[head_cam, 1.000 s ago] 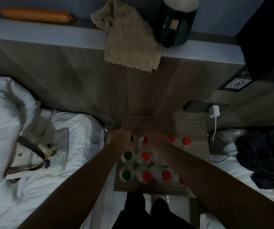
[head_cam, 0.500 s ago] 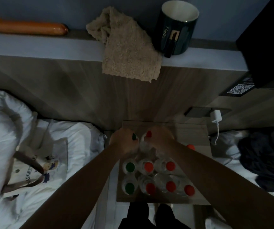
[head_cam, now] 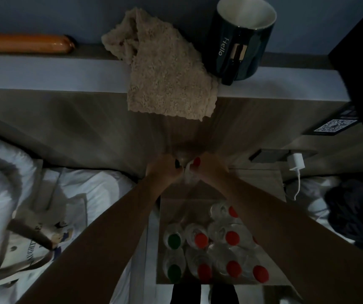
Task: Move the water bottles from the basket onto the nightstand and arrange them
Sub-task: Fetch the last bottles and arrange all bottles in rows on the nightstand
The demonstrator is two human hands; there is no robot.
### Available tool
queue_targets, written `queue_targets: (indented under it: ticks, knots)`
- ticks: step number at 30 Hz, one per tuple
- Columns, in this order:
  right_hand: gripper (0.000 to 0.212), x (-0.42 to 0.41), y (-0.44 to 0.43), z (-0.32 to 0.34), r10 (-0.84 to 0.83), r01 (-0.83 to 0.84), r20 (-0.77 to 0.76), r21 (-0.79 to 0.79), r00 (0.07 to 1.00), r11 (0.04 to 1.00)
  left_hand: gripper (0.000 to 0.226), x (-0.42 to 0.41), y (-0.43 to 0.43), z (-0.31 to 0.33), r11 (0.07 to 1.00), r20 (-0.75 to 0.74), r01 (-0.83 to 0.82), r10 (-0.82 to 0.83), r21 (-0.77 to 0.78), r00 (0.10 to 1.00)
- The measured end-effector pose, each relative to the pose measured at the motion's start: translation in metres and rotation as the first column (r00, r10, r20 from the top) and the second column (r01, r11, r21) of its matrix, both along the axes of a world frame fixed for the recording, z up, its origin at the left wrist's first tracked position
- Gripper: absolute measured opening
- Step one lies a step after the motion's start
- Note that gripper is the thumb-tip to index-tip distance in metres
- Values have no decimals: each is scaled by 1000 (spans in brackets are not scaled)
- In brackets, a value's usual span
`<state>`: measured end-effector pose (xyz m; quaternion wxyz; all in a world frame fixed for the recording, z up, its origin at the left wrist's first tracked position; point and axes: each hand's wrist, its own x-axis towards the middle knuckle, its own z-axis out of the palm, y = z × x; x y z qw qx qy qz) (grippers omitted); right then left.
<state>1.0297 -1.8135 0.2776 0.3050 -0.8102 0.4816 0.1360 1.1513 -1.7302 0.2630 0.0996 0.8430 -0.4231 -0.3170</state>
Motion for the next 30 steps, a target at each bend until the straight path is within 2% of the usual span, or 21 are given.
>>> queue_targets:
  ticks: [3,7,11,14,17,21,25,28,30]
  knots:
    - [34,9,-3,-6,8,-9,-10,-21,1000,1000,28,7,-3,-6,1000,24,2,-2,-22,1000]
    - [24,22,-7,-11,-11,11,15,-7,1000,1000,27,13,-6,-17,998,-2,-10,10,-59,1000]
    - [33,24,-6,-17,-8,9,36,-29,999,1000,29,14,-11,-21,999,12,-8,8,-52,1000]
    - [30,21,-3,-19,-7,9,32,-51,999,999,31,12,-7,-22,997,35,-8,11,-83,999]
    - [21,19,0,-18,-11,14,43,-58,999,998,38,8,-2,-26,993,-6,-62,62,-104,998]
    - [23,12,3,-16,-6,8,45,-46,999,999,37,2,4,-26,980,-13,-138,137,-142,990]
    - [46,-3,6,-14,-23,23,95,1,995,1000,34,-3,11,-21,953,-152,-271,251,-134,956]
    - [51,-23,9,-6,-27,18,158,57,987,998,60,-10,27,-17,886,-290,-448,401,-117,869]
    - [55,-46,9,0,-39,26,176,78,984,997,59,-23,40,-12,878,-313,-465,412,-113,855]
